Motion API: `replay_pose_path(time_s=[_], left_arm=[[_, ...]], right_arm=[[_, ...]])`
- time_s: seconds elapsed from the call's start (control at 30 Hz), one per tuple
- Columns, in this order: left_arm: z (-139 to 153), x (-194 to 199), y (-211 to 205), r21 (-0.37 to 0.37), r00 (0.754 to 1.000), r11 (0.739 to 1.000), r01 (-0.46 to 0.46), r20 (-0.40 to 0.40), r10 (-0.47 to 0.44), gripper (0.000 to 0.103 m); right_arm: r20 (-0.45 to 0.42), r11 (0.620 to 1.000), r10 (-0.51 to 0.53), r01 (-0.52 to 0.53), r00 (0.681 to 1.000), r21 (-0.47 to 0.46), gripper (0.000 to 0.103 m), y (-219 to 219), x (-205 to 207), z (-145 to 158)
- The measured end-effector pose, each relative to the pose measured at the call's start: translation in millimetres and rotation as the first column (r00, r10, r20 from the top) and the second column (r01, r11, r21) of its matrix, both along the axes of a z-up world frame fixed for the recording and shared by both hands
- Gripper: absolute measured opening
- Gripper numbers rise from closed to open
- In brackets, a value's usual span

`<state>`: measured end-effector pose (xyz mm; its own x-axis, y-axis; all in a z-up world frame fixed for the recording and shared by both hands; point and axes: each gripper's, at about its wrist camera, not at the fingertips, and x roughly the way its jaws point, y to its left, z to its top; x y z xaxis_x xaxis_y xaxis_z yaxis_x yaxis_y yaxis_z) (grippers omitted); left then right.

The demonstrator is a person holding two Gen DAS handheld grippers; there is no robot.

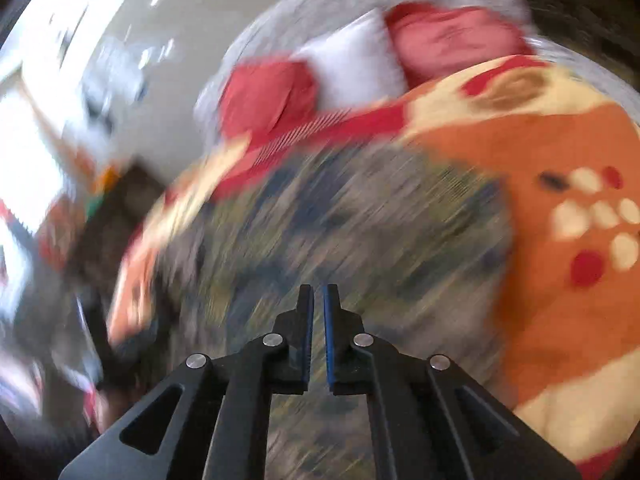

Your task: Fold small clothes

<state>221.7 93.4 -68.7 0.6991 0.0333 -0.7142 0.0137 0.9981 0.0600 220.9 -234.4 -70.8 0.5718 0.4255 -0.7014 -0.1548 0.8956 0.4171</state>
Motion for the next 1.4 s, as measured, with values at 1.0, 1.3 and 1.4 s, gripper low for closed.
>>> replay_pose_path(time_s=[1.0, 1.3, 1.4], left_arm=[[15, -40, 23, -0.191, 1.000, 0.981, 0.023, 0.025, -0.018, 0.011], [-23, 9, 76, -0.329, 0.984, 0.935, -0.130, -0.158, 0.081, 0.006], [-5, -3, 74, -0.287, 0.986, 0.952, -0.106, -0.152, 0.064, 0.013]], right_arm=[[-0.073, 0.999, -0.041, 0.040, 0.997, -0.020, 0.000, -17, -33, -36], [0.019, 0.953, -0.179, 0.178, 0.984, -0.244, 0.025, -12, -22, -33], [-0.005, 0.946, -0.166, 0.158, 0.986, -0.283, 0.026, -11, -24, -25]])
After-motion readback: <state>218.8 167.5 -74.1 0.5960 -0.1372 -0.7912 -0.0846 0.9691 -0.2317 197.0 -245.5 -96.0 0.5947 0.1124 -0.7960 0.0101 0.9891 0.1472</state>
